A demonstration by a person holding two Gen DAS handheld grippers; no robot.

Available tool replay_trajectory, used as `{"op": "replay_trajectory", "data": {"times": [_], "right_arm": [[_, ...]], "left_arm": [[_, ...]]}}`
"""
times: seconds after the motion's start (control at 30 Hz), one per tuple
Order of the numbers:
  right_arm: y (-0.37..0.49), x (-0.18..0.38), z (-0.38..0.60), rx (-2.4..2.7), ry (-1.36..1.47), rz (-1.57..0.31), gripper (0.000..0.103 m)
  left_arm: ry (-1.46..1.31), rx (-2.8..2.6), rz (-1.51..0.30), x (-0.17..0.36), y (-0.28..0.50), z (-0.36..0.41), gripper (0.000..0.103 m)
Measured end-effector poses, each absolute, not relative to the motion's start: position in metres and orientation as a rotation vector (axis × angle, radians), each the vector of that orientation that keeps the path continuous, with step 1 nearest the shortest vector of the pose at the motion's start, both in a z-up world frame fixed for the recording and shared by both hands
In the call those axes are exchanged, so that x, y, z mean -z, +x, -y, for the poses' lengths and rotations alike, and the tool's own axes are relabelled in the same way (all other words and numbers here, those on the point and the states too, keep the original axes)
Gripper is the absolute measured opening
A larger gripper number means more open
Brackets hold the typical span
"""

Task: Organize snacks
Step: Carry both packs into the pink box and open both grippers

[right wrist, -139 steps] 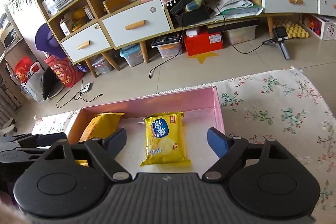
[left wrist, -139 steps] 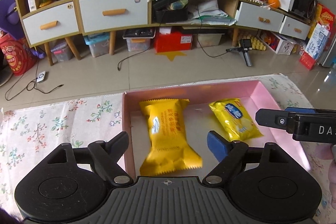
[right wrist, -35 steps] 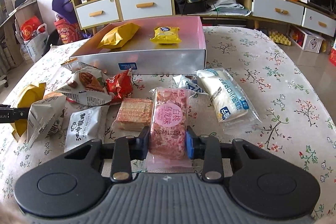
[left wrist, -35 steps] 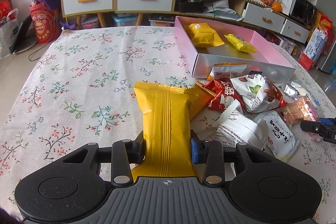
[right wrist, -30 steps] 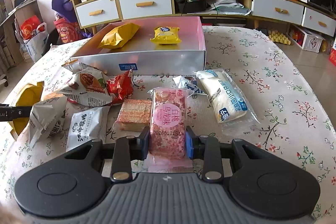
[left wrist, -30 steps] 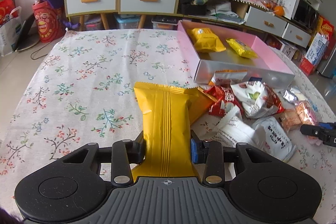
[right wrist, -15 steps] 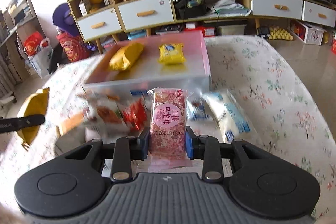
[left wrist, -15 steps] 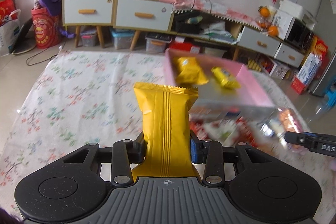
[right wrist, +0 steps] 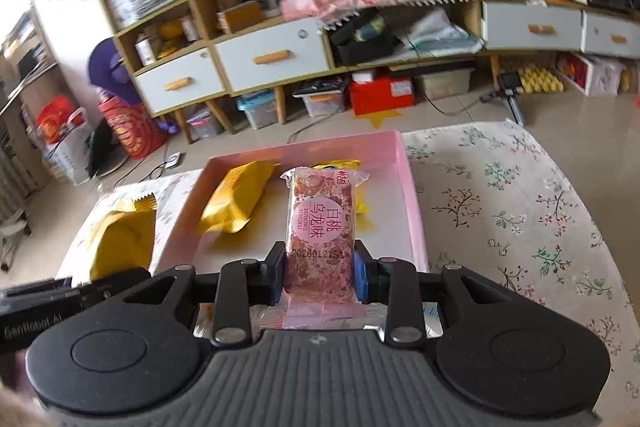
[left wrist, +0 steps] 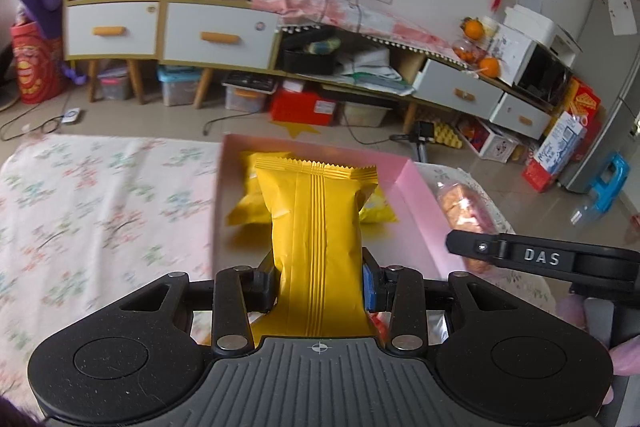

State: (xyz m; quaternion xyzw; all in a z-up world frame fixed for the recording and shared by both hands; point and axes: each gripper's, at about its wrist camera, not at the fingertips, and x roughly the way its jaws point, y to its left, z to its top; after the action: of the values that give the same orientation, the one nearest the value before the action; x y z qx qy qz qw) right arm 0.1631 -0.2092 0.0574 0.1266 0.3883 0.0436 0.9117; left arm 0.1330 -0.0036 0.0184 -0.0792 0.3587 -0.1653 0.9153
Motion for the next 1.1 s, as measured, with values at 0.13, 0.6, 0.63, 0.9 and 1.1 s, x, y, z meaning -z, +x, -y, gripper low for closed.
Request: {"op": "replay_trajectory", "data": {"times": [0.13, 0.6, 0.63, 0.9, 1.1], "right_arm": [[0.178, -0.046, 0.222, -0.071, 0.336, -0.835, 0.03], [0.206, -0.02, 0.224, -0.068, 0.338, -0.924, 0.03], [0.206, -0.019, 0.224, -0.07, 0.338, -0.928, 0.03], [0.209, -0.016, 0.226, -0.068, 0.343, -0.934, 0.03], [0.213, -0.016, 0.228, -0.079, 0.335, -0.93, 0.032]], "left_arm": [[-0.171, 0.367, -0.771, -0.006, 0.159, 0.022, 0.036], [-0.149, 0.33, -0.869, 0.031, 0.214, 0.051, 0.036], [-0.142, 0.327, -0.87, 0.032, 0.214, 0.052, 0.036], [-0.111, 0.301, -0.879, 0.035, 0.225, 0.06, 0.036], [-0.104, 0.301, -0.87, 0.035, 0.226, 0.062, 0.044]]}}
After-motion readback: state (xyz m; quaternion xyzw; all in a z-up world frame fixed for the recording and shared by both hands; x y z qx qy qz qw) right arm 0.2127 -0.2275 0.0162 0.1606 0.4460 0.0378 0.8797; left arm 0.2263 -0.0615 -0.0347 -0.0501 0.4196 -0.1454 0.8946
